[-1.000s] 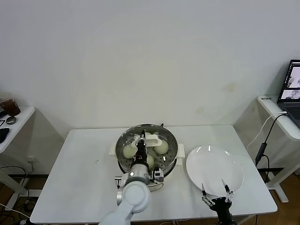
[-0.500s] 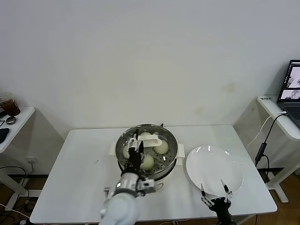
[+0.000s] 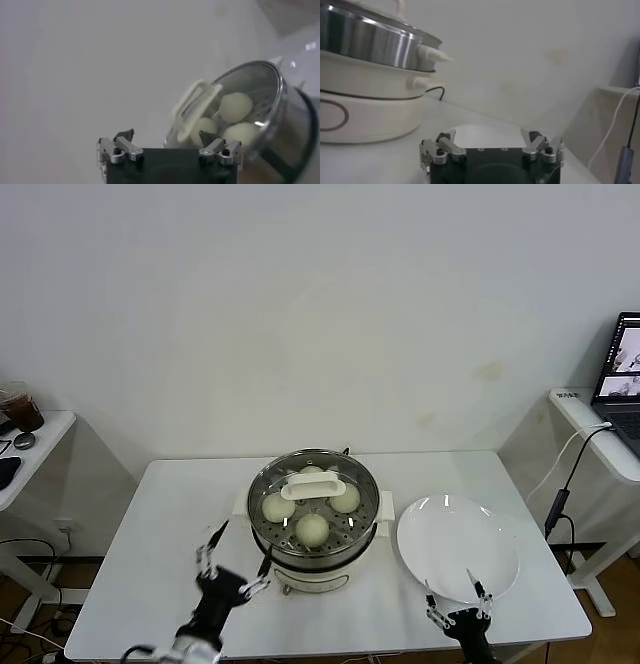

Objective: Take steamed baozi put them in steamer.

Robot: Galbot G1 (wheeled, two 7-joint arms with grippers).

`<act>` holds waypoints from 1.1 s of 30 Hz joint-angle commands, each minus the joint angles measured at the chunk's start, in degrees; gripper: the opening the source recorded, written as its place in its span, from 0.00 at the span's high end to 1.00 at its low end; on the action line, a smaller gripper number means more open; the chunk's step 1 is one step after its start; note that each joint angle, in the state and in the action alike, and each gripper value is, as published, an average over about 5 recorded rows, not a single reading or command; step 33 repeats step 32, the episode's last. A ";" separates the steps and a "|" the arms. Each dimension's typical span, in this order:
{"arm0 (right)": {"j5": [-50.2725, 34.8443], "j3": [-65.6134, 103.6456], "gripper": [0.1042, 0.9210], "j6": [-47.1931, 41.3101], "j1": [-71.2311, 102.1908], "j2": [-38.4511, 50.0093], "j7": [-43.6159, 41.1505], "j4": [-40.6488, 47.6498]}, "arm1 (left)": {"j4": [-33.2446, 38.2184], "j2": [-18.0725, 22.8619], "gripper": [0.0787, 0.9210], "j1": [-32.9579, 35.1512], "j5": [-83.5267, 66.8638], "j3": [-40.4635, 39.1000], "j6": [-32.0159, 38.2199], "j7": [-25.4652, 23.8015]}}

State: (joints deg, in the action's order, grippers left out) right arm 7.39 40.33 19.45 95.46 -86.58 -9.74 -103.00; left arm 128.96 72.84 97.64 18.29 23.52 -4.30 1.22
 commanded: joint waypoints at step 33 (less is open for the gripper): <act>-9.17 -4.27 0.12 -5.52 6.44 3.96 -0.64 -4.24 | -16.61 2.75 0.12 16.05 -35.53 10.96 29.34 -0.73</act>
